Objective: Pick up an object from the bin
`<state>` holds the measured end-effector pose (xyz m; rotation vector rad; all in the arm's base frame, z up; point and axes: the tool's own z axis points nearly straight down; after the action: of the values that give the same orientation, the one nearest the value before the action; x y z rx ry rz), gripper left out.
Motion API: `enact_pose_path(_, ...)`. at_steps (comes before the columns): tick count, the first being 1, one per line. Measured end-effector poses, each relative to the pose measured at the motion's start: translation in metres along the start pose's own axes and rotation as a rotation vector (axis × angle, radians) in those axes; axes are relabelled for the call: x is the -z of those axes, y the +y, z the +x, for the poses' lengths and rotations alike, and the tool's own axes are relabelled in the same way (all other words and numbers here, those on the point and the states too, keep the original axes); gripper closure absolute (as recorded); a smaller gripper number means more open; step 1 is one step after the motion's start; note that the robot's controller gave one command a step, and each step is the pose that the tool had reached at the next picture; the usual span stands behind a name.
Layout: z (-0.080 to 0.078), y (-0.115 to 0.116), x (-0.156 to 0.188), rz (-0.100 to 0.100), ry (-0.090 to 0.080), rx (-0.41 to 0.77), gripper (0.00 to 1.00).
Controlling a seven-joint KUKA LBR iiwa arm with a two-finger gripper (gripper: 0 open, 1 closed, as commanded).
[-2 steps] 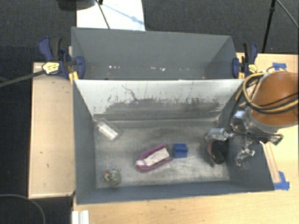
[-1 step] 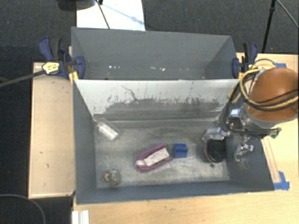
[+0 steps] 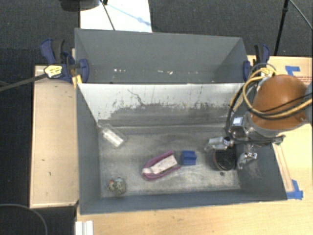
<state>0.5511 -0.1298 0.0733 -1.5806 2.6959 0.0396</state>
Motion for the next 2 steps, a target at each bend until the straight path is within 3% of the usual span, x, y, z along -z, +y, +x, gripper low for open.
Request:
enact_pose_path(1,0.0008,0.0034,0.0062,0.001,-0.002,0.151,0.00)
enact_pose_path(2,0.0066,0.0005,0.0073,0.003,0.008,0.147,1.00)
